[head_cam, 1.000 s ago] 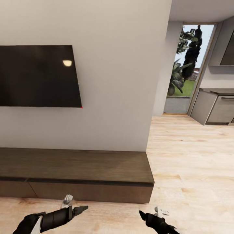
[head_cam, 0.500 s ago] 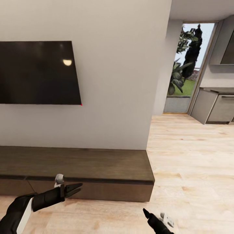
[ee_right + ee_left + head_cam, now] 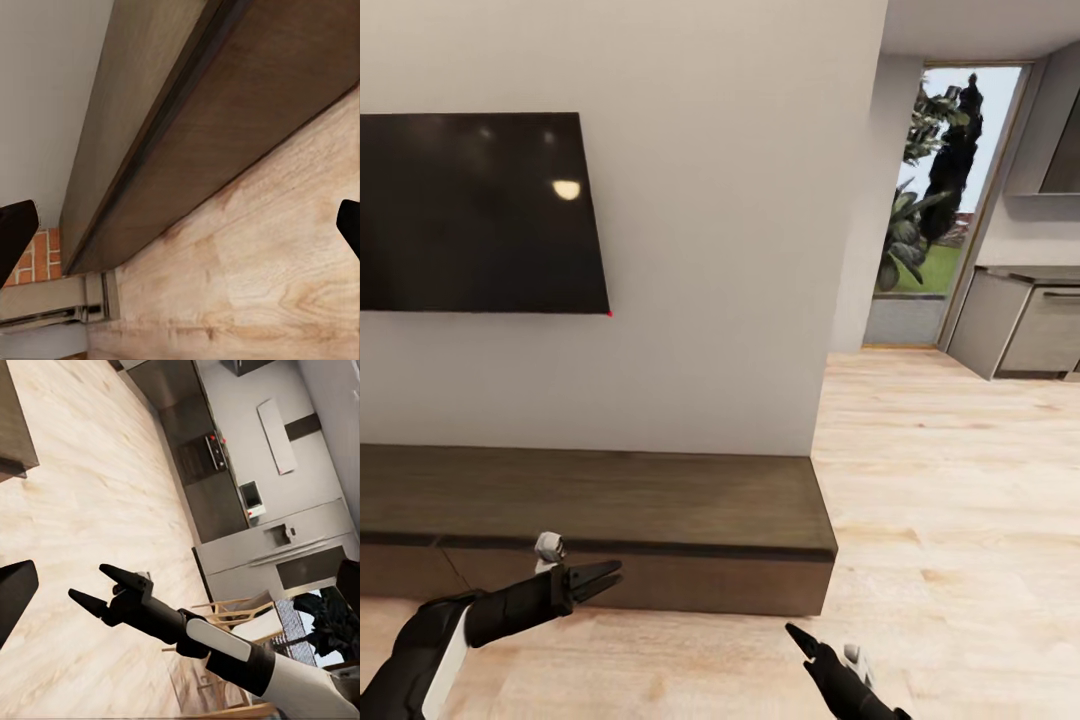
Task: Place each of the two pumpkins and all three candles from the living room inside a cabinet in the living room (use any cabinet), then make sure every cabinet is closed, and position the cauldron so it is next to a table in the living room.
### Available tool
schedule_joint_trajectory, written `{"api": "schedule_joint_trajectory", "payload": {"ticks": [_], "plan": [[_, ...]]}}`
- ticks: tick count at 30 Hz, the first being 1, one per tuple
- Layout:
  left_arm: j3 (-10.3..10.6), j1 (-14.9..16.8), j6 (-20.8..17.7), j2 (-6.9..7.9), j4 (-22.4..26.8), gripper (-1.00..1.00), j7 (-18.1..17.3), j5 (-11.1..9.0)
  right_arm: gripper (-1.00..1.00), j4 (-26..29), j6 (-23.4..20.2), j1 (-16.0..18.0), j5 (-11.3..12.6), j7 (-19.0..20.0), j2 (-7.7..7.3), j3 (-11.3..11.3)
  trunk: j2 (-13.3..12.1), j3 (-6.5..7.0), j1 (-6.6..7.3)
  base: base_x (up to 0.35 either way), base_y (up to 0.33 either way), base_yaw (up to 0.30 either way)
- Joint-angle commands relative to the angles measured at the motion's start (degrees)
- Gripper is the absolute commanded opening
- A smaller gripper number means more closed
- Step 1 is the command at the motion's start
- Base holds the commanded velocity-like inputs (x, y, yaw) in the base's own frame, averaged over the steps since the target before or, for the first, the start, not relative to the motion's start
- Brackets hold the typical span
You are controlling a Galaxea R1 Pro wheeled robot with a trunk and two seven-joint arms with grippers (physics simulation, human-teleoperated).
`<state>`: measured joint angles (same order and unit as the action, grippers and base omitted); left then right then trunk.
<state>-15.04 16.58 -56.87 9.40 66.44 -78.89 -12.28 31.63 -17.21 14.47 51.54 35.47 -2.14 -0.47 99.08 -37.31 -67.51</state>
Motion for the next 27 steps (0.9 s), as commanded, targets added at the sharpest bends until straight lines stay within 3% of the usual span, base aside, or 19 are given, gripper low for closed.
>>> {"api": "schedule_joint_trajectory", "payload": {"ticks": [1,7,19,23,27], "plan": [[0.2,0.0,-0.6,-0.22,0.0,1.00,-0.1,-0.1,1.00,0.0,-0.5,0.0,0.6,0.7,-0.16,-0.1,0.4,-0.24,-0.22,0.000,0.000,0.000],[0.6,0.0,-0.6,-1.43,0.1,1.00,-0.1,-0.1,1.00,0.0,-0.2,0.0,0.1,5.4,-0.50,0.0,2.8,-1.32,-1.54,0.000,0.000,0.000],[0.7,0.0,-0.6,-1.75,0.1,1.00,-0.1,-0.1,1.00,-0.1,0.0,0.0,1.0,7.3,-0.96,-0.2,7.7,-3.47,-4.17,0.000,0.000,0.000],[0.7,0.0,-0.6,-1.70,0.0,1.00,-0.1,-0.2,1.00,0.0,0.5,0.0,3.9,7.4,-0.89,-0.2,9.3,-4.19,-5.05,0.000,0.000,0.000],[0.7,0.0,-0.6,-1.72,0.0,1.00,-0.1,-0.2,1.00,0.0,4.0,0.2,6.9,7.3,-0.92,-0.1,10.9,-4.91,-5.93,0.000,0.000,0.000]]}}
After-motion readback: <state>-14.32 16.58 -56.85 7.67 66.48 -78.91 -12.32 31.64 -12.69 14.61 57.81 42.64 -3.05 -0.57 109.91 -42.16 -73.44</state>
